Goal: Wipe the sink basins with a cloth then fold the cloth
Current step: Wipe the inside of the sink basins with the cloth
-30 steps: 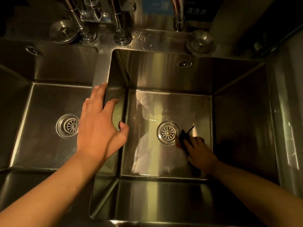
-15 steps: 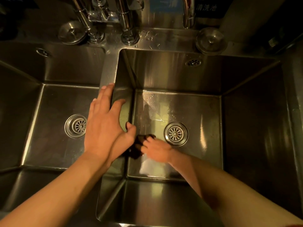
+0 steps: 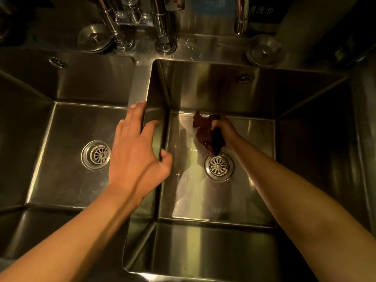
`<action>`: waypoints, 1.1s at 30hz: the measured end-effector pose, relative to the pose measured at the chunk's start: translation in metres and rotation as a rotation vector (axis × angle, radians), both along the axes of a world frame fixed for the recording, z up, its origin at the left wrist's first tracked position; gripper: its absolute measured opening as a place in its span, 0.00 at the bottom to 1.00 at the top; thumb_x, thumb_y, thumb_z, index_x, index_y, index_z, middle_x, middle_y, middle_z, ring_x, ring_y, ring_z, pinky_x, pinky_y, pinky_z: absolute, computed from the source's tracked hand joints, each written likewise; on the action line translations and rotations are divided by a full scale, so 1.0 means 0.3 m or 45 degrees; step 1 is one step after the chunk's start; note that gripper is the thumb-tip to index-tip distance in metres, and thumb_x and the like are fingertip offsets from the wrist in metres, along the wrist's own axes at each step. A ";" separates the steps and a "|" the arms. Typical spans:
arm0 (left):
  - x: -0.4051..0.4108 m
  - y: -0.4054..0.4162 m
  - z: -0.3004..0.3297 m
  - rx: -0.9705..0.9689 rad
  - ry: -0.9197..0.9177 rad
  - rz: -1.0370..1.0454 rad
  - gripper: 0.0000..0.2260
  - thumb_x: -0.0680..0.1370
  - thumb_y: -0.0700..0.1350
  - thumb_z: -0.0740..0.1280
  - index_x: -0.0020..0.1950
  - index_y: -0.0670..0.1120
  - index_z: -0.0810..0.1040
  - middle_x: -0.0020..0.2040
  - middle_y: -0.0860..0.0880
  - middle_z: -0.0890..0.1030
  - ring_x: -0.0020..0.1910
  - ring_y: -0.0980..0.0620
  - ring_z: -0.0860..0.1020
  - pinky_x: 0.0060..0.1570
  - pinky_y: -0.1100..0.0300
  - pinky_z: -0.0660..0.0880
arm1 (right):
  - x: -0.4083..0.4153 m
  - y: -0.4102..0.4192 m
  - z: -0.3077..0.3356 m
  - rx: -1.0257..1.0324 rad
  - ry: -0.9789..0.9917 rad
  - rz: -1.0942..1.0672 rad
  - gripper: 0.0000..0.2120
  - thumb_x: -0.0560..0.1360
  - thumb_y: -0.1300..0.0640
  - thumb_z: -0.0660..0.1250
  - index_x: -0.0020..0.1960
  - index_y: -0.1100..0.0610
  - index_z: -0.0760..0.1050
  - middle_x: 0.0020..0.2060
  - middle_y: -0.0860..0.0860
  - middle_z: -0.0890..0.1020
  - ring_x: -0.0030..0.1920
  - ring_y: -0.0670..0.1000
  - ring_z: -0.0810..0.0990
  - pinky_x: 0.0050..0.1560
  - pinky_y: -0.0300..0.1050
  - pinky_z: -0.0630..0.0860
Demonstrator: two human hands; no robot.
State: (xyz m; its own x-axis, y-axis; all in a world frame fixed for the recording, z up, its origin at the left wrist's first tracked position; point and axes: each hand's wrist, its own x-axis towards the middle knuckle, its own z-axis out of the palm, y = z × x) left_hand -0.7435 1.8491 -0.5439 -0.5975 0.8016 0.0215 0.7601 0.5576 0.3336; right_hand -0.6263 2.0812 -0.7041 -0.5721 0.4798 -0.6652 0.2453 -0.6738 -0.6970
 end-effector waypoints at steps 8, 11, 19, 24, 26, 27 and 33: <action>0.005 0.000 0.009 -0.027 -0.020 0.006 0.26 0.69 0.51 0.69 0.66 0.46 0.78 0.83 0.46 0.57 0.83 0.46 0.54 0.81 0.45 0.56 | 0.012 -0.183 -0.114 0.957 -0.790 0.497 0.11 0.74 0.63 0.65 0.54 0.55 0.81 0.55 0.54 0.79 0.56 0.54 0.78 0.56 0.46 0.78; 0.003 0.000 0.006 -0.016 -0.017 0.007 0.26 0.69 0.51 0.69 0.66 0.46 0.78 0.83 0.46 0.57 0.83 0.46 0.54 0.80 0.43 0.57 | 0.032 -0.219 -0.129 1.268 -0.797 0.436 0.18 0.74 0.63 0.64 0.63 0.54 0.77 0.64 0.54 0.72 0.63 0.59 0.73 0.64 0.56 0.74; 0.001 0.000 0.004 -0.020 -0.020 0.007 0.27 0.68 0.52 0.68 0.67 0.46 0.78 0.84 0.47 0.57 0.83 0.47 0.53 0.80 0.43 0.58 | -0.013 -0.470 -0.194 1.548 -0.670 1.397 0.45 0.73 0.27 0.59 0.82 0.40 0.43 0.82 0.51 0.40 0.80 0.62 0.34 0.76 0.71 0.45; -0.003 -0.001 -0.004 -0.018 -0.023 -0.008 0.26 0.68 0.52 0.69 0.66 0.47 0.78 0.84 0.47 0.57 0.84 0.47 0.53 0.79 0.41 0.59 | 0.008 -0.525 -0.210 1.755 -0.712 1.557 0.43 0.77 0.33 0.58 0.84 0.50 0.44 0.82 0.60 0.43 0.80 0.68 0.36 0.75 0.72 0.47; -0.004 0.002 -0.006 -0.014 -0.015 -0.014 0.27 0.68 0.52 0.68 0.66 0.46 0.78 0.83 0.46 0.57 0.84 0.46 0.53 0.79 0.41 0.59 | 0.063 -0.544 -0.192 1.831 -0.549 1.607 0.39 0.75 0.39 0.65 0.81 0.54 0.61 0.80 0.64 0.57 0.80 0.70 0.47 0.74 0.74 0.54; -0.006 0.002 -0.008 -0.011 -0.005 -0.016 0.28 0.68 0.53 0.68 0.66 0.46 0.78 0.83 0.46 0.57 0.84 0.46 0.53 0.79 0.41 0.59 | 0.103 -0.558 -0.190 1.894 -0.428 1.634 0.35 0.73 0.41 0.68 0.76 0.56 0.70 0.76 0.66 0.66 0.79 0.71 0.54 0.73 0.74 0.58; -0.008 -0.001 -0.013 -0.011 0.030 -0.023 0.29 0.69 0.55 0.66 0.68 0.47 0.77 0.83 0.47 0.57 0.84 0.46 0.53 0.79 0.40 0.59 | 0.311 -0.628 -0.263 2.045 0.061 2.142 0.25 0.77 0.46 0.63 0.73 0.50 0.70 0.77 0.57 0.66 0.78 0.64 0.61 0.75 0.64 0.64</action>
